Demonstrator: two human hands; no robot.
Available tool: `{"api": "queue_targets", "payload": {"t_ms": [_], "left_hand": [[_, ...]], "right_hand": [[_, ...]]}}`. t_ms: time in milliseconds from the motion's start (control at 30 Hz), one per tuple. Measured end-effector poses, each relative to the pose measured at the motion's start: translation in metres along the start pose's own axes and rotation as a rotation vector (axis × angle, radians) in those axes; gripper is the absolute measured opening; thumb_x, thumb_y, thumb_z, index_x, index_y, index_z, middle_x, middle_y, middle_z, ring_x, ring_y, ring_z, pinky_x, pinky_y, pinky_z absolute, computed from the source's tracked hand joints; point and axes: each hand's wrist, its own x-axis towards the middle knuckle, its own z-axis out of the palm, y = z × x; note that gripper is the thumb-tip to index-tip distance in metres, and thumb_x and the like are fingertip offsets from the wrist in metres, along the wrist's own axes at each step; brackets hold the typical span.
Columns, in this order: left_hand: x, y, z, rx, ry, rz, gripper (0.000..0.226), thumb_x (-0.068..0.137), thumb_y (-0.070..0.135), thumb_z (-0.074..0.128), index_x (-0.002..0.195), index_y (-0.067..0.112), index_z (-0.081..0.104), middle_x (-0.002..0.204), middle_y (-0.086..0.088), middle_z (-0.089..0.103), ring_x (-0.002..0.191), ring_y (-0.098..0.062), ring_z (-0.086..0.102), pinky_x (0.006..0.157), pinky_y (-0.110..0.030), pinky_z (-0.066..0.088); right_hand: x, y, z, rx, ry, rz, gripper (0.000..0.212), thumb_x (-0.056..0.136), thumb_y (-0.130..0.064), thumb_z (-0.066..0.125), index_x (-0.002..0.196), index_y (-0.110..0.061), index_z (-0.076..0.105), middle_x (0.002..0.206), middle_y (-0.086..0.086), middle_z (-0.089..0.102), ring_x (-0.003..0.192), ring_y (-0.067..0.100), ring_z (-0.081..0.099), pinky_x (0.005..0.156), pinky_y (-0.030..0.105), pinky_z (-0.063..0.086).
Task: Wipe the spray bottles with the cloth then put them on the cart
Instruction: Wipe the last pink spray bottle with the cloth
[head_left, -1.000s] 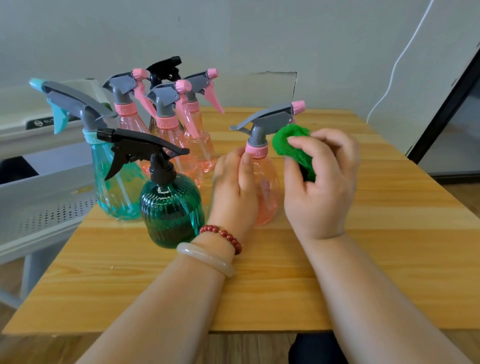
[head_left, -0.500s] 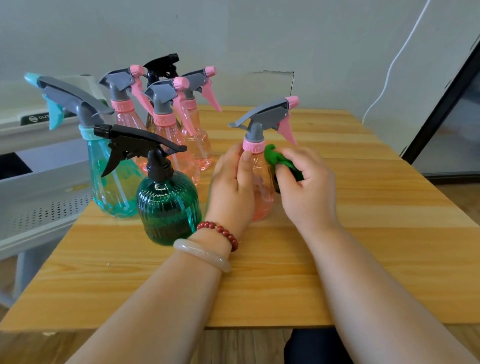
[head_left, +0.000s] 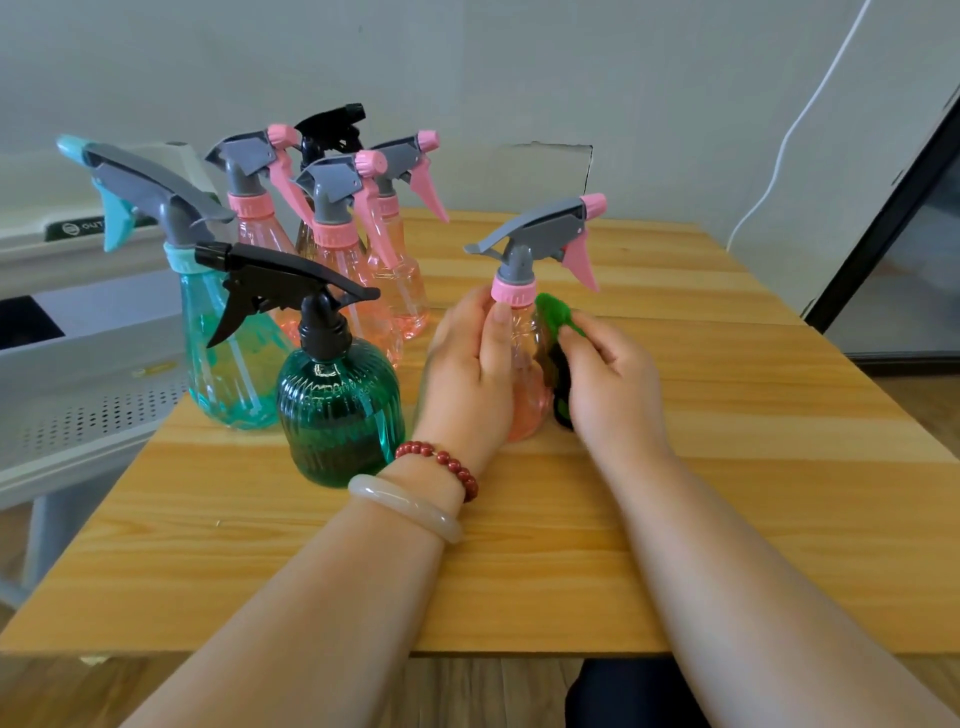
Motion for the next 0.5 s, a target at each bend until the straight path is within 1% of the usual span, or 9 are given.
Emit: {"api": "queue_targets", "payload": {"t_ms": [33, 100, 167, 233, 300, 367, 400, 433, 500], "left_hand": [[0.0, 0.001, 0.0, -0.006, -0.009, -0.011, 0.02, 0.107, 0.032, 0.033, 0.118, 0.036, 0.049, 0.102, 0.025, 0.051, 0.096, 0.026, 0.043, 0.079, 0.004, 0.03], [-0.001, 0.001, -0.001, -0.018, 0.0, -0.013, 0.025, 0.107, 0.033, 0.034, 0.124, 0.031, 0.052, 0.106, 0.025, 0.052, 0.098, 0.026, 0.043, 0.081, 0.004, 0.029], [0.0, 0.0, -0.001, -0.025, 0.02, -0.007, 0.031, 0.105, 0.037, 0.033, 0.124, 0.027, 0.055, 0.109, 0.014, 0.058, 0.1, 0.016, 0.048, 0.082, 0.001, 0.032], [0.001, -0.001, -0.001, -0.032, 0.008, -0.021, 0.032, 0.103, 0.041, 0.032, 0.121, 0.028, 0.056, 0.111, 0.008, 0.061, 0.103, 0.002, 0.053, 0.084, -0.005, 0.036], [0.002, -0.001, -0.002, -0.02, -0.012, -0.013, 0.038, 0.1, 0.043, 0.033, 0.124, 0.024, 0.057, 0.111, 0.006, 0.061, 0.104, -0.005, 0.053, 0.085, -0.007, 0.037], [0.001, 0.001, -0.002, -0.019, -0.016, -0.018, 0.043, 0.097, 0.044, 0.039, 0.129, 0.021, 0.056, 0.112, 0.007, 0.059, 0.104, -0.003, 0.051, 0.085, -0.003, 0.035], [0.001, 0.001, -0.001, -0.012, -0.015, -0.028, 0.047, 0.094, 0.046, 0.043, 0.131, 0.02, 0.054, 0.117, 0.006, 0.056, 0.106, -0.002, 0.048, 0.086, -0.001, 0.033], [0.0, 0.002, 0.0, 0.005, -0.015, -0.041, 0.053, 0.09, 0.048, 0.048, 0.133, 0.018, 0.053, 0.123, 0.004, 0.052, 0.108, 0.0, 0.045, 0.087, 0.003, 0.029], [-0.002, 0.004, 0.002, 0.049, -0.009, -0.065, 0.062, 0.084, 0.052, 0.053, 0.135, 0.016, 0.052, 0.136, -0.001, 0.038, 0.114, 0.001, 0.035, 0.09, 0.008, 0.02]], "right_hand": [[0.0, 0.001, -0.001, 0.068, 0.031, 0.019, 0.026, 0.096, -0.011, 0.053, 0.107, -0.026, 0.071, 0.094, -0.021, 0.069, 0.089, -0.011, 0.06, 0.082, 0.017, 0.044], [-0.005, -0.001, 0.001, 0.16, 0.048, -0.075, 0.031, 0.092, -0.011, 0.05, 0.116, -0.021, 0.069, 0.112, -0.008, 0.07, 0.111, 0.004, 0.062, 0.095, 0.026, 0.047], [-0.011, -0.002, 0.004, 0.13, -0.037, -0.226, 0.036, 0.092, -0.006, 0.049, 0.124, -0.016, 0.064, 0.125, -0.004, 0.064, 0.123, 0.009, 0.056, 0.105, 0.029, 0.043], [-0.011, -0.001, 0.007, 0.086, -0.112, -0.258, 0.038, 0.096, -0.006, 0.048, 0.131, -0.012, 0.06, 0.133, -0.004, 0.06, 0.13, 0.007, 0.05, 0.109, 0.026, 0.038], [-0.005, 0.002, 0.009, 0.085, -0.138, -0.176, 0.035, 0.098, -0.015, 0.046, 0.128, -0.022, 0.061, 0.13, -0.011, 0.061, 0.127, 0.003, 0.051, 0.108, 0.024, 0.038], [0.0, 0.004, 0.011, 0.171, -0.175, -0.009, 0.03, 0.096, -0.026, 0.045, 0.116, -0.038, 0.064, 0.119, -0.016, 0.067, 0.119, 0.004, 0.058, 0.106, 0.031, 0.043], [0.003, 0.006, 0.011, 0.217, -0.167, 0.057, 0.028, 0.094, -0.028, 0.046, 0.111, -0.039, 0.066, 0.115, -0.013, 0.07, 0.115, 0.008, 0.061, 0.105, 0.037, 0.045], [0.003, 0.005, 0.01, 0.266, -0.135, 0.085, 0.027, 0.092, -0.027, 0.048, 0.109, -0.035, 0.068, 0.114, -0.008, 0.071, 0.112, 0.011, 0.064, 0.104, 0.04, 0.047], [-0.002, 0.002, 0.007, 0.316, -0.018, 0.016, 0.03, 0.088, -0.019, 0.048, 0.11, -0.021, 0.07, 0.114, 0.0, 0.071, 0.113, 0.014, 0.063, 0.102, 0.038, 0.048]]}}
